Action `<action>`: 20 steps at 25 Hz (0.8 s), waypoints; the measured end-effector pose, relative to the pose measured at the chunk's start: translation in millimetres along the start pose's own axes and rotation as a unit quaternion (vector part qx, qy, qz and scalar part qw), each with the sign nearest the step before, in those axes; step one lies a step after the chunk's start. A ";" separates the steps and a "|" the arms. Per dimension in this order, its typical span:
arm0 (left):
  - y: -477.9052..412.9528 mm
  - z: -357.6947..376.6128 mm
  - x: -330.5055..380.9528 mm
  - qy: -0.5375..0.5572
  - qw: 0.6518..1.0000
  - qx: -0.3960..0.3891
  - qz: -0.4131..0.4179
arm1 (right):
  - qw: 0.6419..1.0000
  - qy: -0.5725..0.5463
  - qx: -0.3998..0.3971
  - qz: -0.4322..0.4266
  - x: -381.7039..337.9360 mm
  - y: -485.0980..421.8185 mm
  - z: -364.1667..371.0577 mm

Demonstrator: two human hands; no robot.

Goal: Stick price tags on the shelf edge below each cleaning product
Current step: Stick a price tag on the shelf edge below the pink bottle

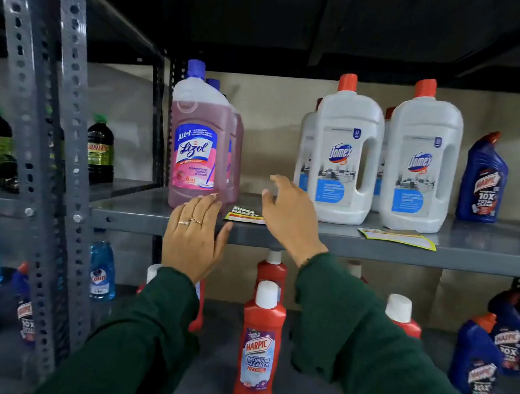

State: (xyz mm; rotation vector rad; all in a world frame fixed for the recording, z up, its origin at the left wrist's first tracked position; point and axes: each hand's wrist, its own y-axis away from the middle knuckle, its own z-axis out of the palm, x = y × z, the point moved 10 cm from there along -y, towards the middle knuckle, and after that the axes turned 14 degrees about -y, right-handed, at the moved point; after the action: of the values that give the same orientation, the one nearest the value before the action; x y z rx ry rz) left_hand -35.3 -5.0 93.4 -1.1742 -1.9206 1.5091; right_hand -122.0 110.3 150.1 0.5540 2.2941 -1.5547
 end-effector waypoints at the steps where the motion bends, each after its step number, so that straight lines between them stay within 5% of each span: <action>1: 1.9 4.0 -3.8 0.006 1.000 0.001 -0.013 | 0.999 0.016 -0.020 0.030 7.5 -4.6 8.9; 5: 8.1 7.3 -8.4 -0.004 0.999 0.024 -0.029 | 0.982 0.120 -0.103 0.105 35.7 -6.7 35.1; 9: 5.9 8.3 -7.6 -0.017 1.000 0.011 -0.024 | 0.984 0.122 -0.078 0.099 35.8 -5.8 35.3; 17: 8.4 10.1 -10.7 0.050 0.997 0.005 -0.050 | 0.991 -0.107 0.072 0.028 23.2 1.0 3.3; 20: 8.1 11.6 -16.4 0.157 0.983 -0.025 -0.095 | 0.975 -0.198 0.091 0.035 24.0 2.6 -1.5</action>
State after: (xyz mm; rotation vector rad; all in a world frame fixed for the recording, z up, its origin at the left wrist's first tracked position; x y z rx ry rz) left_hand -32.2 -24.7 84.9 -1.1369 -1.8056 1.1095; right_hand -141.8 115.9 137.5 0.3269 1.8325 -1.6756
